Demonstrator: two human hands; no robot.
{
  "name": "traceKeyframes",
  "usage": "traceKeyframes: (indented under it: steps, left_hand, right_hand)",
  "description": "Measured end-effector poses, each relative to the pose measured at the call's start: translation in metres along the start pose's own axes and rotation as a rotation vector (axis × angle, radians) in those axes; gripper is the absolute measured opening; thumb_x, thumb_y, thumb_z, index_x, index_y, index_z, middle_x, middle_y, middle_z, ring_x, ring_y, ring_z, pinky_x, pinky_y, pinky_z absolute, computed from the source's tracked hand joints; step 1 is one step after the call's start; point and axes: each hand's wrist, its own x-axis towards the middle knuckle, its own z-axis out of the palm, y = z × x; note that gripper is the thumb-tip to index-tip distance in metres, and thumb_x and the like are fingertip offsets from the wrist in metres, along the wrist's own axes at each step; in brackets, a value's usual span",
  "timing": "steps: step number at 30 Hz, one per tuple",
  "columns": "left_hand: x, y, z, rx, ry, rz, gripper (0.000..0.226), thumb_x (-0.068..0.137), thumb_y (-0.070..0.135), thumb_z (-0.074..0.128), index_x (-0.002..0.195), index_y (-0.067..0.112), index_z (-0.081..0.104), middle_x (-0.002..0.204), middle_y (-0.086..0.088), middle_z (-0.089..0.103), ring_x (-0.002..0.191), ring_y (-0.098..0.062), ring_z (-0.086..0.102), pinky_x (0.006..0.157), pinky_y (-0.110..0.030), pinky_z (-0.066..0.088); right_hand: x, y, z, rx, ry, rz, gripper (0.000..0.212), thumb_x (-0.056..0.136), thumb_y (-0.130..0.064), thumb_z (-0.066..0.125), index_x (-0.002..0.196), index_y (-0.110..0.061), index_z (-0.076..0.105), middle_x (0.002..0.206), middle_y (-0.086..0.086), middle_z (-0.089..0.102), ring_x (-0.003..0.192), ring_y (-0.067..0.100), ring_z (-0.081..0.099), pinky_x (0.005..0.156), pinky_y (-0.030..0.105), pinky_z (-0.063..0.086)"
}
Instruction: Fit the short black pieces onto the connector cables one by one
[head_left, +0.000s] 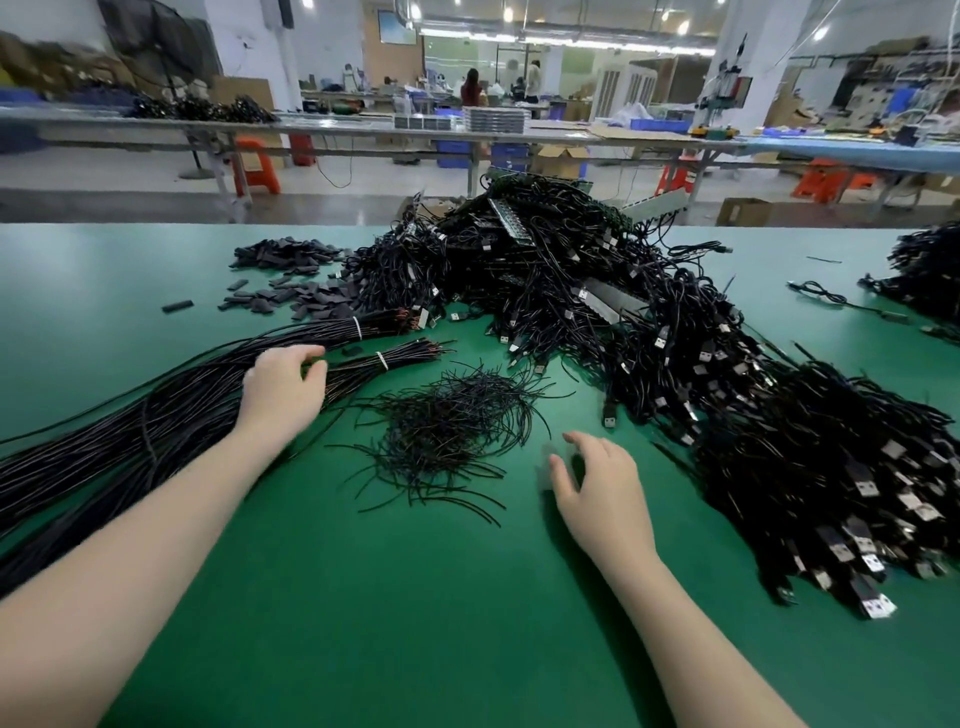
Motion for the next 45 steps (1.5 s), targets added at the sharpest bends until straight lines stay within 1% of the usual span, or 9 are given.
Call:
traceKeyframes:
  steps: [4,8,19,21,24,29,33,38,45]
  left_hand:
    - [0.025,-0.032,-0.001,0.499,-0.189,-0.020,0.035,0.101,0.032,0.049,0.132,0.021,0.060,0.132,-0.012,0.058,0.118,-0.035,0.054,0.094,-0.045,0.050]
    - [0.030,-0.036,-0.004,0.338,-0.053,0.040,0.015,0.095,0.027,0.061,0.103,0.024,0.073,0.106,-0.004,0.072,0.094,-0.027,0.063,0.075,-0.037,0.053]
    - [0.032,-0.044,-0.024,-0.365,0.627,-0.381,0.027,0.103,0.031,0.025,0.115,0.016,0.043,0.084,0.000,0.059,0.086,-0.035,0.067,0.072,-0.041,0.045]
    - [0.026,-0.045,-0.029,-0.359,0.676,-0.227,0.033,0.102,0.033,0.025,0.120,0.011,0.042,0.092,-0.010,0.062,0.080,-0.036,0.065,0.068,-0.037,0.042]
    - [0.001,-0.035,-0.028,-0.257,0.507,0.218,0.023,0.102,0.026,0.032,0.118,0.012,0.040,0.082,-0.007,0.059,0.062,-0.026,0.056,0.054,-0.029,0.039]
    - [-0.047,-0.023,-0.016,0.025,0.315,0.695,0.020,0.095,0.023,0.041,0.107,0.009,0.049,0.060,-0.004,0.059,0.040,-0.027,0.055,0.036,-0.028,0.040]
    - [-0.062,-0.030,-0.019,0.056,0.301,0.728,0.019,0.092,0.027,0.041,0.105,0.014,0.045,0.071,-0.012,0.068,0.047,-0.031,0.064,0.042,-0.033,0.044]
    - [-0.049,-0.084,-0.046,0.131,0.092,0.485,0.039,0.096,0.055,0.037,0.090,0.023,0.058,0.050,0.008,0.058,0.050,-0.018,0.066,0.045,-0.032,0.043]
    - [-0.046,-0.112,-0.068,0.071,-0.181,0.292,0.043,0.084,0.065,0.046,0.072,0.032,0.069,0.065,0.025,0.069,0.054,-0.012,0.066,0.066,-0.035,0.057]
  right_hand:
    - [0.002,0.002,0.003,-0.038,0.006,-0.015,0.033,0.096,-0.032,0.053,0.125,-0.017,0.058,0.120,-0.001,0.061,0.120,0.018,0.046,0.098,0.033,0.039]
    - [0.007,0.002,0.005,-0.112,0.021,-0.048,0.031,0.094,-0.034,0.054,0.120,-0.020,0.062,0.117,-0.003,0.061,0.115,0.018,0.050,0.094,0.032,0.039]
    - [0.004,0.001,0.003,-0.076,0.006,-0.029,0.030,0.094,-0.030,0.055,0.121,-0.019,0.062,0.119,-0.001,0.061,0.117,0.020,0.049,0.095,0.033,0.038]
    - [0.000,-0.006,-0.003,0.004,0.099,-0.053,0.031,0.093,-0.020,0.057,0.124,-0.014,0.060,0.122,0.003,0.060,0.117,0.022,0.051,0.098,0.034,0.040]
    - [-0.010,-0.038,-0.009,0.142,0.163,-0.263,0.048,0.092,-0.010,0.060,0.138,-0.012,0.049,0.143,0.004,0.045,0.094,0.020,0.062,0.084,0.034,0.051]
    - [-0.006,-0.133,0.012,0.070,-0.244,-0.615,0.084,0.094,-0.021,0.059,0.150,-0.038,-0.001,0.162,-0.012,-0.009,0.072,0.031,0.065,0.066,0.041,0.053]
    - [0.014,-0.185,0.010,-0.033,-0.376,-0.545,0.047,0.098,-0.039,0.051,0.138,-0.015,0.048,0.123,0.012,0.058,0.106,0.030,0.059,0.088,0.042,0.051]
    - [0.054,-0.219,-0.059,-0.088,-0.109,-0.729,0.037,0.100,-0.040,0.042,0.091,-0.013,0.065,0.087,-0.005,0.057,0.072,0.009,0.055,0.066,0.020,0.048]
    - [0.122,-0.181,-0.198,0.258,0.523,-0.370,0.041,0.105,-0.032,0.034,0.065,-0.029,0.040,0.059,-0.012,0.042,0.042,-0.005,0.037,0.045,0.009,0.029]
